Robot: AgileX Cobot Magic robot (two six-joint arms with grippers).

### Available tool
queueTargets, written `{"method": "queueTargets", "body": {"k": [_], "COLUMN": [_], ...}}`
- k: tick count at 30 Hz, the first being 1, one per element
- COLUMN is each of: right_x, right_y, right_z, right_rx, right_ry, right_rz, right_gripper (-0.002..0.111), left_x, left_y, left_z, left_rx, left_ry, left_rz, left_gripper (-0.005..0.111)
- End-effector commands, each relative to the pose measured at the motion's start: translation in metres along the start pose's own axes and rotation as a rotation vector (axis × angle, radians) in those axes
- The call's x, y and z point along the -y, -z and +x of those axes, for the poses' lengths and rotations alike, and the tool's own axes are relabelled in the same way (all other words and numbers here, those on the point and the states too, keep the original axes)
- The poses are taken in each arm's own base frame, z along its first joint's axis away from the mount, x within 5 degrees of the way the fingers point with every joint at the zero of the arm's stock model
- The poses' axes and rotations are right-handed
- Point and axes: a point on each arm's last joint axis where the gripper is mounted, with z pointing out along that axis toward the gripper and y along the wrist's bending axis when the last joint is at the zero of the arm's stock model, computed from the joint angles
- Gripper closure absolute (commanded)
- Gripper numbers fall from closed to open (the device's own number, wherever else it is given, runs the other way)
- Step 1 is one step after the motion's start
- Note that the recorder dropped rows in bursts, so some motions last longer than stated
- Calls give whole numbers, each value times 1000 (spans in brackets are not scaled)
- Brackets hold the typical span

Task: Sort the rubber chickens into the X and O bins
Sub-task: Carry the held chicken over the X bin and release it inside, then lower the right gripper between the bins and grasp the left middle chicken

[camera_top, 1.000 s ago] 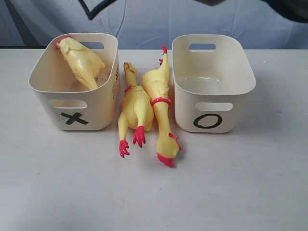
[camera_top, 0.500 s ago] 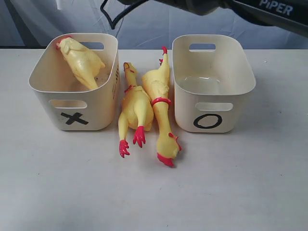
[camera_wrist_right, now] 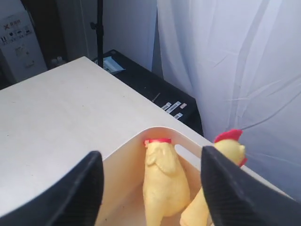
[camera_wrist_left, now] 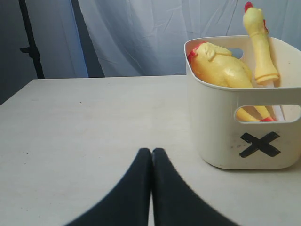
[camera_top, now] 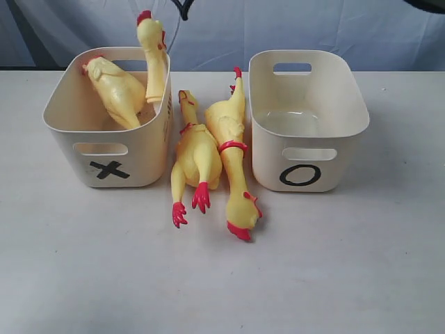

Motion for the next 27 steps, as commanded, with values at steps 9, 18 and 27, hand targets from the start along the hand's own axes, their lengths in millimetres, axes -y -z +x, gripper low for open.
{"method": "queueTargets", "body": {"k": [9,18,27], "right_x": [17,-7,-8], "right_y": [15,-25,-59], "right_z": [38,101,151], "right_rx": [-469,-809,-982], "right_ry": [100,51,130], "right_rz": [152,9,72], "right_gripper": [50,50,50], "left_x": [0,0,0], "left_y": [1,1,1], "left_z": [-2,-2,-2], "left_rx": [22,22,22], "left_ry": [12,12,12], "left_rz": [5,5,5], "left_gripper": [107,107,107]}}
